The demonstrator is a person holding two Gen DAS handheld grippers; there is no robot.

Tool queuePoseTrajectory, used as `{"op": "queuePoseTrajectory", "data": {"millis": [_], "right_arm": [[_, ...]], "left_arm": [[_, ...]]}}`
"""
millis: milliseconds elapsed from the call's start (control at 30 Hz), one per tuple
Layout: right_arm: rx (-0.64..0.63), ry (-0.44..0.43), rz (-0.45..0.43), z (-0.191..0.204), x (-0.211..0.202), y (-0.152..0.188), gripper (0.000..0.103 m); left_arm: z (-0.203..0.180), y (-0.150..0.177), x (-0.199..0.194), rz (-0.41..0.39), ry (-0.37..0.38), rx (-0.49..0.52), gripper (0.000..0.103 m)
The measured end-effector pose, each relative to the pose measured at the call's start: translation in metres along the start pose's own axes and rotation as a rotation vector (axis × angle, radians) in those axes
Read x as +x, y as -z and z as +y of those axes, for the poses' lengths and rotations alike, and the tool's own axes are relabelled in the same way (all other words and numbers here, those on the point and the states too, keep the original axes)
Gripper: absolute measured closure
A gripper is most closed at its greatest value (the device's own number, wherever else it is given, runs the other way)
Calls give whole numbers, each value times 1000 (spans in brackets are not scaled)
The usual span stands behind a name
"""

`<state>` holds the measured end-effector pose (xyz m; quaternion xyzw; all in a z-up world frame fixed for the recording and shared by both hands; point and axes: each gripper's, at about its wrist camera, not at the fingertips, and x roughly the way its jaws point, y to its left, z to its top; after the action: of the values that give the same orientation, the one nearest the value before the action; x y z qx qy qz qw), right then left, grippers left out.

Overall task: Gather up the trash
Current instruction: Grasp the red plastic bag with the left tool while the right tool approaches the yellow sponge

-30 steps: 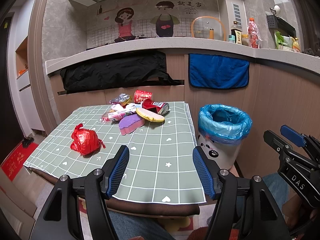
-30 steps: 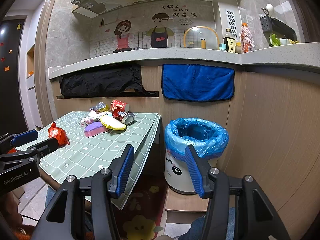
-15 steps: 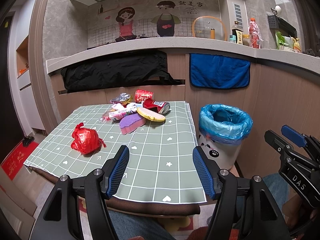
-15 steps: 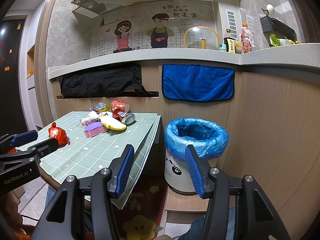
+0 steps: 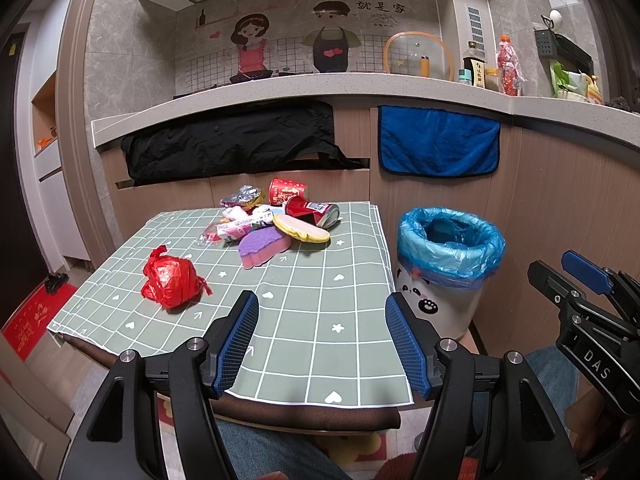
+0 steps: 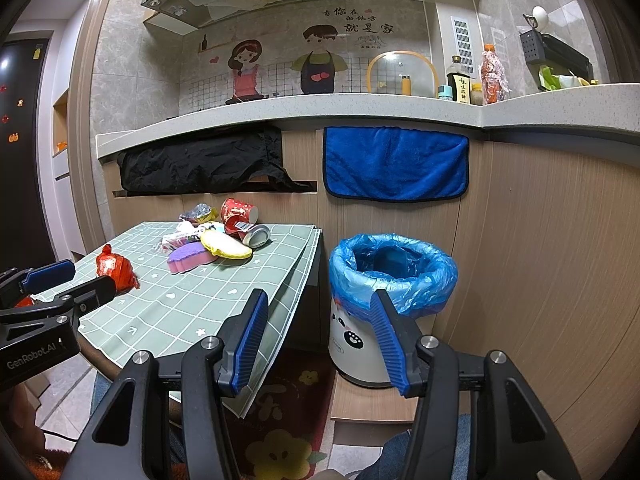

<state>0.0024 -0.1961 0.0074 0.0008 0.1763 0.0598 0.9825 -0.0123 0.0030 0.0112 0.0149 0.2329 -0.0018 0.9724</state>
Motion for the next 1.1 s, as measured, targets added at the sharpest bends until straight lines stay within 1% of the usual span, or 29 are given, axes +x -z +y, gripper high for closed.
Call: {"op": "queuePoseTrajectory", "data": {"millis": [233, 367, 467, 567, 633, 700, 900, 967, 1100], "right_arm": [[-18, -9, 14, 1, 7, -1, 52], [-68, -13, -11, 7, 14, -8, 52], [-89, -39, -16, 14, 25, -18, 52], [-106, -102, 5, 23, 47, -31, 52], [-128, -168, 28, 32, 65, -40, 52], [-144, -217, 46, 40, 81, -47, 52], [-178, -319, 95, 77, 137, -67, 52], [-200, -338, 116, 93, 158, -72, 52], [-225, -338, 138, 117, 190, -79, 52]], "left_arm": [[9, -1, 3, 6, 1, -15, 37], [21, -7, 14, 13, 7, -42, 37], [33, -10, 25, 9, -8, -54, 37], [51, -14, 37, -4, -49, -53, 37], [67, -18, 45, -14, -85, -55, 37], [90, -23, 56, -6, -115, -84, 36], [174, -30, 97, 36, -181, -231, 32], [201, -31, 113, 56, -184, -290, 31], [235, -31, 143, 68, -143, -360, 31]]}}
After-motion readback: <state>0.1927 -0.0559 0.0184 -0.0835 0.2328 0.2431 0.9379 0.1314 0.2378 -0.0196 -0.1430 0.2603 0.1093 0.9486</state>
